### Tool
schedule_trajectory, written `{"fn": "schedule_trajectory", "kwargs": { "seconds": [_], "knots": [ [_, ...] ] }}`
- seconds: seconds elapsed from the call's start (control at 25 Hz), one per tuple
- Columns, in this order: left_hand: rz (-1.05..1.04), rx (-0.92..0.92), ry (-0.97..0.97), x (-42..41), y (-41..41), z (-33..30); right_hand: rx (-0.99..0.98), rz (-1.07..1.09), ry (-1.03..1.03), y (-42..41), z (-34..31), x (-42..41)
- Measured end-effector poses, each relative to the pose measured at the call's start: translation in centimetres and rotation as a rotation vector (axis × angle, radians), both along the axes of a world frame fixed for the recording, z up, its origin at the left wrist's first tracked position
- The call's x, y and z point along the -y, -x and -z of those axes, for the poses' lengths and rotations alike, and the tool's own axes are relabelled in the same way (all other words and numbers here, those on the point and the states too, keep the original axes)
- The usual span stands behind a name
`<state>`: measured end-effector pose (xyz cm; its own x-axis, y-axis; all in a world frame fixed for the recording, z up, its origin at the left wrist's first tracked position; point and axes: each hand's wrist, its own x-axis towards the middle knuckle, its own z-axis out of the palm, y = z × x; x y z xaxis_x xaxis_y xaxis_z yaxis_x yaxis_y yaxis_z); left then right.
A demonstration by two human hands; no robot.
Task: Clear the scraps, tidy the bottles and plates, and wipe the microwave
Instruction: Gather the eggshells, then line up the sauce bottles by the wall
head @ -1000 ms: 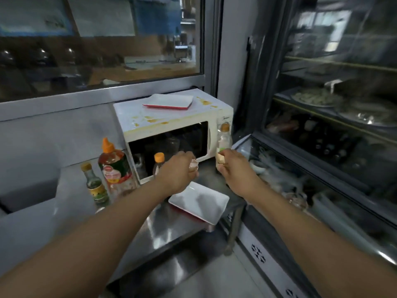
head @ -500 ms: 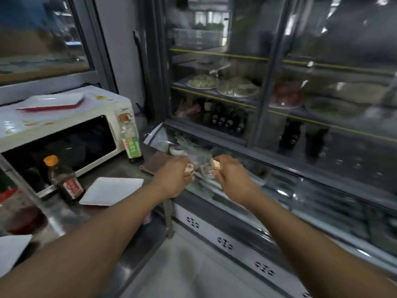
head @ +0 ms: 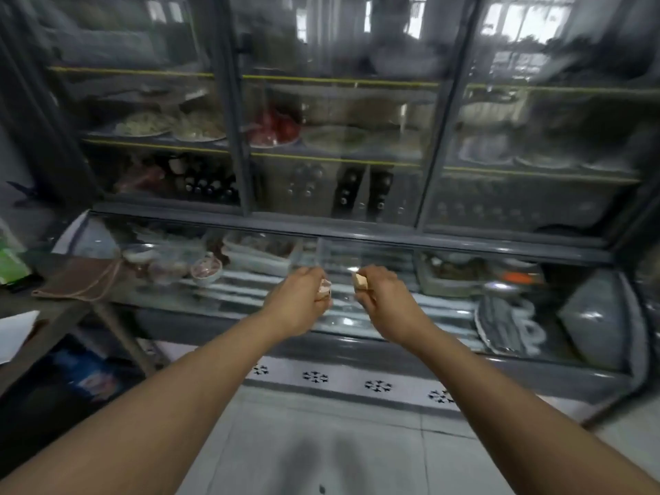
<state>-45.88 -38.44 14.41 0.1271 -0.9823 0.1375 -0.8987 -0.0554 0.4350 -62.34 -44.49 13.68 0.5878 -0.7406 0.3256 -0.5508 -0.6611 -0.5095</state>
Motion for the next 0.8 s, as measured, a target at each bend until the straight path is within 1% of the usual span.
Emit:
{"fn": "schedule_trajectory", "kwargs": {
  "seconds": [0.16,0.4,0.6,0.72,0.8],
  "knots": [
    [0.158,-0.001,0.014,2.2,10.8,0.2,-0.016,0.187,-0.009,11.8,0.2,-0.3],
    [0.465,0.012,-0.015,6.5,27.1,0.1,-0.013,0.502,-0.045,28.6,0.4,-1.5],
    [0.691,0.012,-0.019,10.2,38.6,0.6,-0.028,0.736,-0.049,39.2,0.5,-1.8],
    [0.789,0.021,-0.041,13.0,45.2,1.0,-0.044,0.867,-0.044,45.3,0.9,-0.6],
    [0.847,0.010,-0.023,15.2,49.4,0.9,-0.053,0.952,-0.058,49.1,0.8,0.6]
  ]
}}
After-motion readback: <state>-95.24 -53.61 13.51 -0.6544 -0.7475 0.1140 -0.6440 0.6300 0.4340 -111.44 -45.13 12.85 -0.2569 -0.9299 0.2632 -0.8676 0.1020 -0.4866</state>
